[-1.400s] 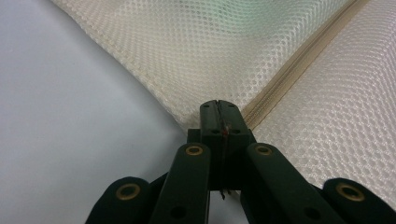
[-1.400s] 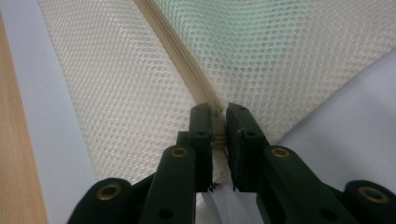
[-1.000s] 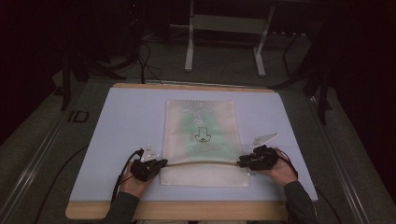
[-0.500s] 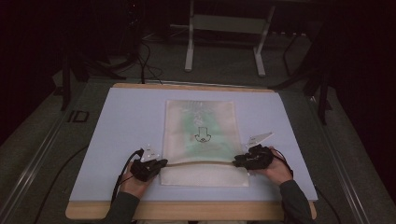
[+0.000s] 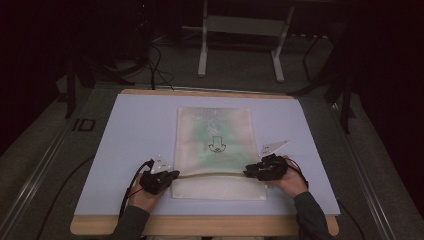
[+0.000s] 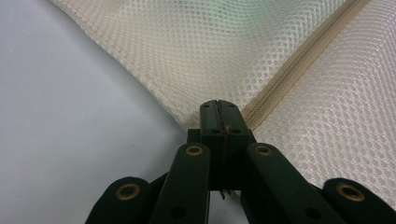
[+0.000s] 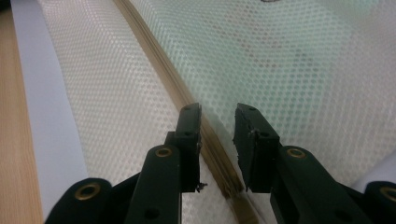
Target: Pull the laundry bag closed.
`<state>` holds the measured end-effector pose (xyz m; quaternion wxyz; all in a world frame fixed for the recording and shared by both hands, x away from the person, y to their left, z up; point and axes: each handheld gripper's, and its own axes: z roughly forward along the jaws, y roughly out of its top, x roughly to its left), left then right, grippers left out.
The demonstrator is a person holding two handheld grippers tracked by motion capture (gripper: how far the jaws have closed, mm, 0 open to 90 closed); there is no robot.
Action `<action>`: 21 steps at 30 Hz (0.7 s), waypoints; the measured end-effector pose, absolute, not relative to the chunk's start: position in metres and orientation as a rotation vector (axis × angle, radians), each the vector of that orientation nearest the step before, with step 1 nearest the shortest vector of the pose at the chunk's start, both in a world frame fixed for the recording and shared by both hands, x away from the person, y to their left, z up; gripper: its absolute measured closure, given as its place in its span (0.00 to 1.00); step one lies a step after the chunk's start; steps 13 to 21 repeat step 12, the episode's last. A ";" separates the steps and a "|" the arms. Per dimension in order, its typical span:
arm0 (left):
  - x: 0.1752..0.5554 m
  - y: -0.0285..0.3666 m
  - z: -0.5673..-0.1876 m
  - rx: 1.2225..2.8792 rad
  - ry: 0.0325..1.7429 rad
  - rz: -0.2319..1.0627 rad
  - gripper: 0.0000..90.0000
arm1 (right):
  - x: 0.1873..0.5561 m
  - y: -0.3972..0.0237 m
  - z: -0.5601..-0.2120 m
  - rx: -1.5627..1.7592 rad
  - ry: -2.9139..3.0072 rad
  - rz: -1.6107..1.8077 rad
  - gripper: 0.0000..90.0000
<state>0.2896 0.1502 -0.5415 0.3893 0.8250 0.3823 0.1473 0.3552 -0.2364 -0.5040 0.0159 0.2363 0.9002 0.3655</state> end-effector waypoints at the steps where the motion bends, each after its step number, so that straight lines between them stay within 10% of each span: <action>1: 0.290 0.150 -0.541 2.097 0.972 0.375 0.99 | 0.355 -0.235 -0.503 0.742 2.798 1.139 0.80; 21: 0.289 0.150 -0.541 2.099 0.973 0.377 0.99 | 0.354 -0.224 -0.503 0.729 2.767 1.198 0.78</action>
